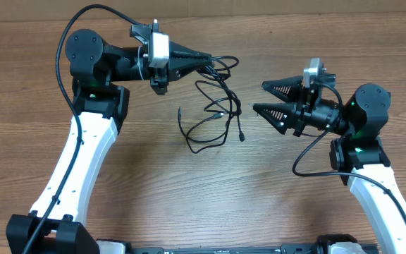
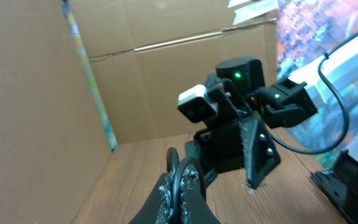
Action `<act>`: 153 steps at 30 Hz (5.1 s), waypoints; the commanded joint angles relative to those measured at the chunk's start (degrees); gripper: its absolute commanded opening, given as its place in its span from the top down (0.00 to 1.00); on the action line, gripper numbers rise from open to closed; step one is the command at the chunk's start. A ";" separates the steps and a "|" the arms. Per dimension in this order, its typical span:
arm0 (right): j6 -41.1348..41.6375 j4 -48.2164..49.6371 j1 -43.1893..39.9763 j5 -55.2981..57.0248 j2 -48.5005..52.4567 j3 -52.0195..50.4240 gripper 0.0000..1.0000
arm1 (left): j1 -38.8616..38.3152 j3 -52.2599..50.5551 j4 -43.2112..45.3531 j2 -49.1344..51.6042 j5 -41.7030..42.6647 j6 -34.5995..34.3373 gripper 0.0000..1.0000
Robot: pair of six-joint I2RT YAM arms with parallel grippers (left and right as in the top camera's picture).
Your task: Untangle cables
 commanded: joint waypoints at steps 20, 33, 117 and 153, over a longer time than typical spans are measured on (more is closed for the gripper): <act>-7.65 3.23 4.85 -0.37 -0.22 0.94 0.61 | -3.78 0.61 3.45 -1.20 -3.61 -3.23 0.96; -7.63 3.32 4.85 1.31 -0.20 0.94 0.80 | -5.60 0.61 3.48 -1.20 -4.09 -3.17 0.96; 20.35 21.97 4.50 20.83 -0.22 0.94 0.96 | -11.10 0.59 -27.67 -0.87 -19.63 4.46 0.96; 6.29 2.80 4.59 7.74 -0.22 0.94 0.30 | -4.94 0.61 -13.09 -0.87 -30.73 -18.16 0.96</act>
